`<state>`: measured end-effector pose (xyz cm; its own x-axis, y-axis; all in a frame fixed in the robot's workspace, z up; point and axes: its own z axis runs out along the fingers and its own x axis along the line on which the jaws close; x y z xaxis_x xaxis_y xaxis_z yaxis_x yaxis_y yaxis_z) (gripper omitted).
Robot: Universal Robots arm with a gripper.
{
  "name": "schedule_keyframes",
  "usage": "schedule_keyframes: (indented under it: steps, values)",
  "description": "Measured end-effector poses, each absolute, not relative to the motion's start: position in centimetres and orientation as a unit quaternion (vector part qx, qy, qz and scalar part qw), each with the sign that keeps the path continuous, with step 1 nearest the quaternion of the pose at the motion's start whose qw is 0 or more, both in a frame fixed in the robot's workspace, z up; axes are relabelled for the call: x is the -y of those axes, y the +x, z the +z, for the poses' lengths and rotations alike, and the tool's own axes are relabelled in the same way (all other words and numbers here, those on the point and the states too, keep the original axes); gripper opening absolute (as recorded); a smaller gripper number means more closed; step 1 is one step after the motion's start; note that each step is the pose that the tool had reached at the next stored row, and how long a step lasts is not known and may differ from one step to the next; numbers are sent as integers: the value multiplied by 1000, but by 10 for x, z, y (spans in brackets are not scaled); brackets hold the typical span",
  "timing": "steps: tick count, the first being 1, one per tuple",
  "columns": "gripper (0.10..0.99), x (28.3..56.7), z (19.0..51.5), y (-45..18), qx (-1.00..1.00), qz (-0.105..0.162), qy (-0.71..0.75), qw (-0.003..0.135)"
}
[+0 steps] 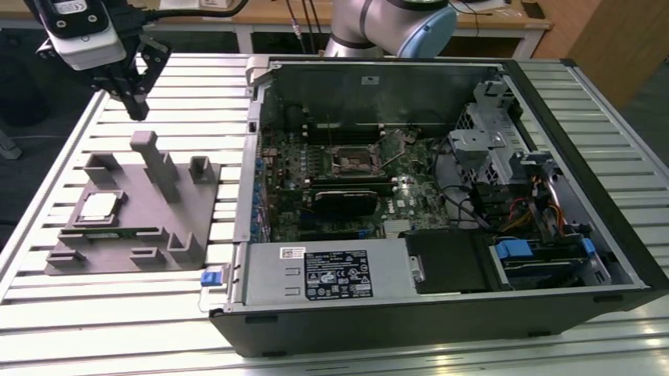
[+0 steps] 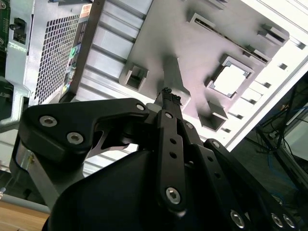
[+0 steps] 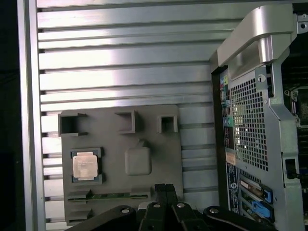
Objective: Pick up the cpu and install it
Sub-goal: 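Reach for the cpu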
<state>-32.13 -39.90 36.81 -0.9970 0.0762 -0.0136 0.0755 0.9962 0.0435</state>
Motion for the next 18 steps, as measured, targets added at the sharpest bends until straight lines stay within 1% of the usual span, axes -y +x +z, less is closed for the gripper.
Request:
schedule_keyframes:
  steps: [18]
  values:
    - [106,399,367,-330,-999,21,38,7]
